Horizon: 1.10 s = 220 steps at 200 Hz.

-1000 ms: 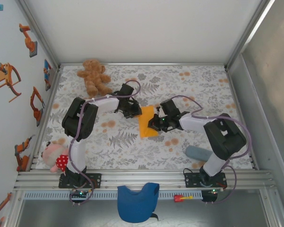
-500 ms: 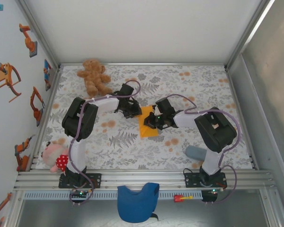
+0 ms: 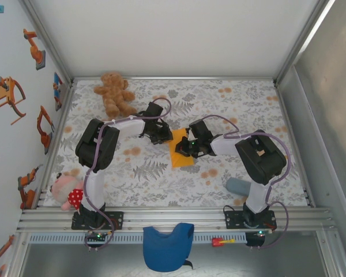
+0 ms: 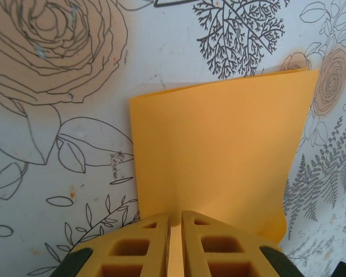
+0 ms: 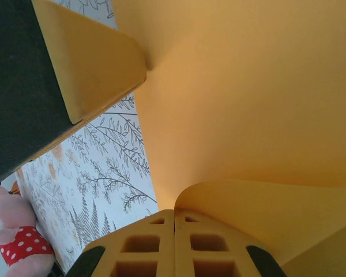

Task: Fold a paper plane with a square sheet of paper (pick it up from the middle)
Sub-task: Perform the second fold on the square sheet of paper at the center of the table.

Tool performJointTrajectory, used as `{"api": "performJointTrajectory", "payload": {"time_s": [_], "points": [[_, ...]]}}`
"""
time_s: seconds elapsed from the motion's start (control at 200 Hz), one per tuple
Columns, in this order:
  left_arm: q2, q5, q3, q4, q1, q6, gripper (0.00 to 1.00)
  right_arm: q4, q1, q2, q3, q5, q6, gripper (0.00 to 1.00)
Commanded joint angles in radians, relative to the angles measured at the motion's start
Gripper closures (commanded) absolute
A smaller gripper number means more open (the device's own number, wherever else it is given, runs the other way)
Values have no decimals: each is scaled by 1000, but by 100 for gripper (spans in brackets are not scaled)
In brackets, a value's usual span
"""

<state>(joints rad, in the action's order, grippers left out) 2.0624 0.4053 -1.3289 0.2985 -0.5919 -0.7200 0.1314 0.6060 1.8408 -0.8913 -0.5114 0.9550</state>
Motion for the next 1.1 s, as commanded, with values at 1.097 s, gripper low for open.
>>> {"api": "performJointTrajectory", "payload": {"time_s": [1.097], "points": [[27, 0, 27, 42, -2, -1, 86, -12, 5, 38, -26, 53, 11, 100]]}}
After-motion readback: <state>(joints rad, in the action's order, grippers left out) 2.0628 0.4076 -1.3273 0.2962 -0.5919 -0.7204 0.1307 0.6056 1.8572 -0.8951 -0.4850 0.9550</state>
